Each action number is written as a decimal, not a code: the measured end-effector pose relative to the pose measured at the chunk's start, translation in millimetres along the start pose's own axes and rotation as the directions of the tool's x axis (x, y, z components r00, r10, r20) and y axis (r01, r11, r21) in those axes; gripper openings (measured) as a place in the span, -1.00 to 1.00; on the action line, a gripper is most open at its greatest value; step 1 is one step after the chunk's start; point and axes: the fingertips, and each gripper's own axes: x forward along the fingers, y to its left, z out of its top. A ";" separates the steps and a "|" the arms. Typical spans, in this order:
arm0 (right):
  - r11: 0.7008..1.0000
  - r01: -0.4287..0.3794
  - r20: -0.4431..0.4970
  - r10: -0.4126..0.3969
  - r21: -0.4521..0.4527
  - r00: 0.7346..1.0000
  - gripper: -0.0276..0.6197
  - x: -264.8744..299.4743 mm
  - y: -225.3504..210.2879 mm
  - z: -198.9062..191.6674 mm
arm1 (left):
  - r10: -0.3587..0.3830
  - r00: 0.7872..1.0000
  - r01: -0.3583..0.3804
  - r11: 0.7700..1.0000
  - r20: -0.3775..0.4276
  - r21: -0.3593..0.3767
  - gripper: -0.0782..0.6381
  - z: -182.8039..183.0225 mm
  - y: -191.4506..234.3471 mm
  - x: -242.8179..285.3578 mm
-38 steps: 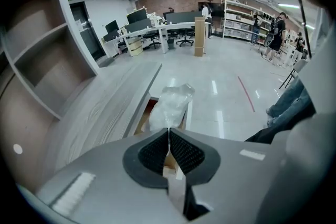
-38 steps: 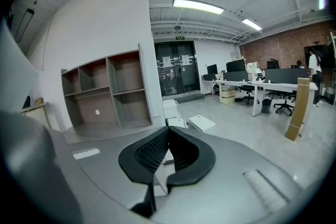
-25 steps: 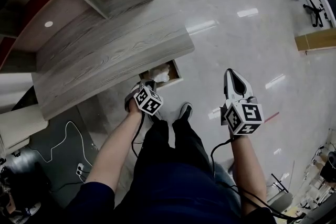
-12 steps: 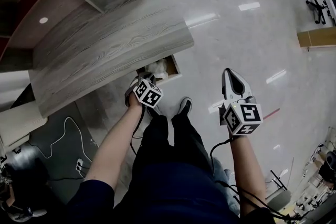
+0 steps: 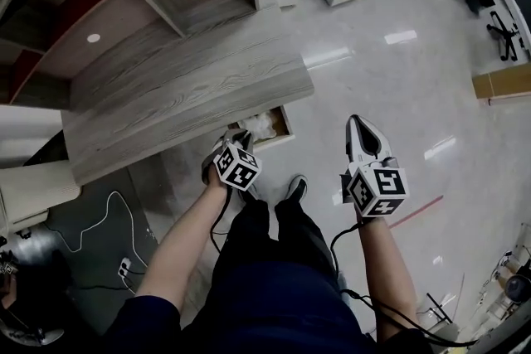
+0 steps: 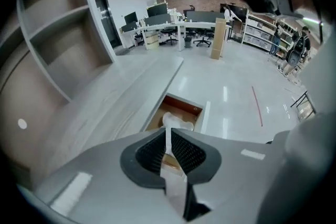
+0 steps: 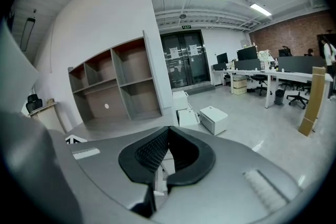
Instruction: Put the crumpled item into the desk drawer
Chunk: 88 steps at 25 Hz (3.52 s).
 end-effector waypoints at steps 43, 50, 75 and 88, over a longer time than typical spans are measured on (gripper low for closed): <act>0.943 -0.180 0.487 0.301 -0.279 0.820 -0.90 -73.4 197.1 282.2 | 0.558 0.363 -0.179 0.828 0.746 -0.532 -0.71 164.2 207.1 -482.5; 0.933 -0.204 0.498 0.332 -0.295 0.801 -0.90 -78.0 212.9 287.6 | 0.549 0.342 -0.196 0.835 0.762 -0.514 -0.72 166.3 206.2 -490.8; 0.923 -0.262 0.469 0.371 -0.282 0.801 -0.90 -58.5 214.5 277.8 | 0.567 0.383 -0.138 0.816 0.729 -0.562 -0.72 156.8 215.0 -470.0; 0.923 -0.264 0.460 0.371 -0.281 0.806 -0.90 -63.5 214.5 277.6 | 0.557 0.386 -0.130 0.822 0.735 -0.554 -0.72 157.8 211.0 -469.0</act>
